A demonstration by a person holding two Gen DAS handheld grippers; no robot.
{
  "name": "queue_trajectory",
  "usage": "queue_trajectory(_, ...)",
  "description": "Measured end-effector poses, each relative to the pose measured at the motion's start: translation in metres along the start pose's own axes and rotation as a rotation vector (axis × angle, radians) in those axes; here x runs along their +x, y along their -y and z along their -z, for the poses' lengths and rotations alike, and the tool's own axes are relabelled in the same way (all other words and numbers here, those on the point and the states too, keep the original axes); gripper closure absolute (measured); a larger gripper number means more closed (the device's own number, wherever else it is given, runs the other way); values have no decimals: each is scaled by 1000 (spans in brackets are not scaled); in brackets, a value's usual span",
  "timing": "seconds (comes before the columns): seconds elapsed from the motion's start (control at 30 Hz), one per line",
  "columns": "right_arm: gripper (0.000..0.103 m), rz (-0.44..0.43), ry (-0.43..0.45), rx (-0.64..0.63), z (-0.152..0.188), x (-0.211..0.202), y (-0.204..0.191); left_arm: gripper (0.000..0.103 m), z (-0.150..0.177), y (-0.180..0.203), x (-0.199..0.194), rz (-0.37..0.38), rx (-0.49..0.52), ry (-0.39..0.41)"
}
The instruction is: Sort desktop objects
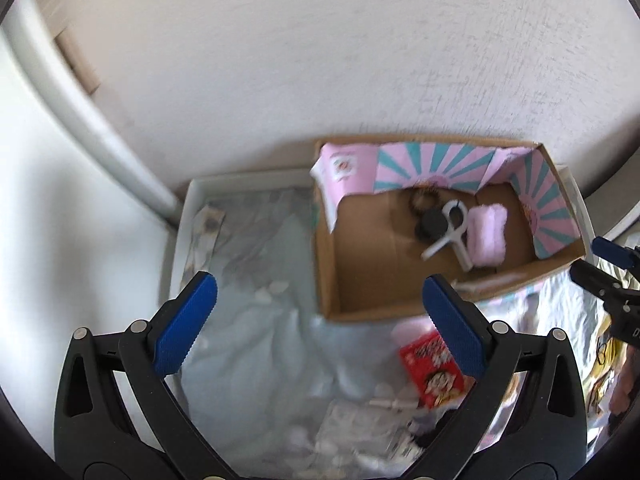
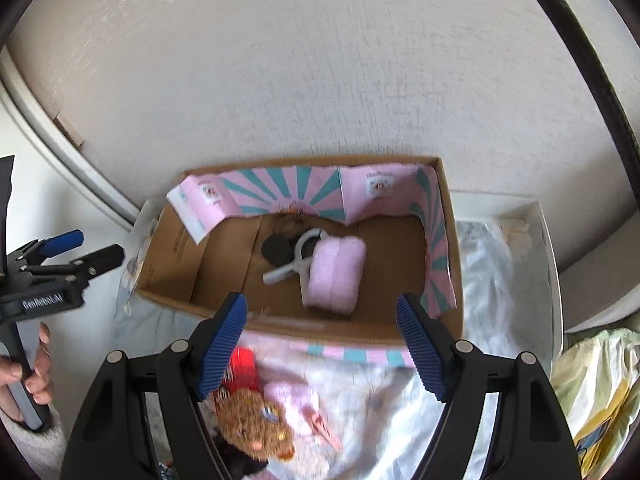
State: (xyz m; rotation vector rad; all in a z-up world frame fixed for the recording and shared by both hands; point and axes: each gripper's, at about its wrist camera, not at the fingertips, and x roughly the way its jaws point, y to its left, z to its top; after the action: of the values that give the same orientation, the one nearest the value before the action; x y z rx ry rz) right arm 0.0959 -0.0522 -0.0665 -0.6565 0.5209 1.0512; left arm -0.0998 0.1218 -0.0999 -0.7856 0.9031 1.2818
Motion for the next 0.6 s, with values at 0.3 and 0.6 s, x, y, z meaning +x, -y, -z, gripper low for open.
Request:
queue_trajectory(0.3,29,20,20,-14,41,-27,2,0,52,-17,-19,49,52,-31)
queue_trajectory(0.6,29,-2,22,-48,91,-41,-11,0,112,-10,-24,102,139,-82)
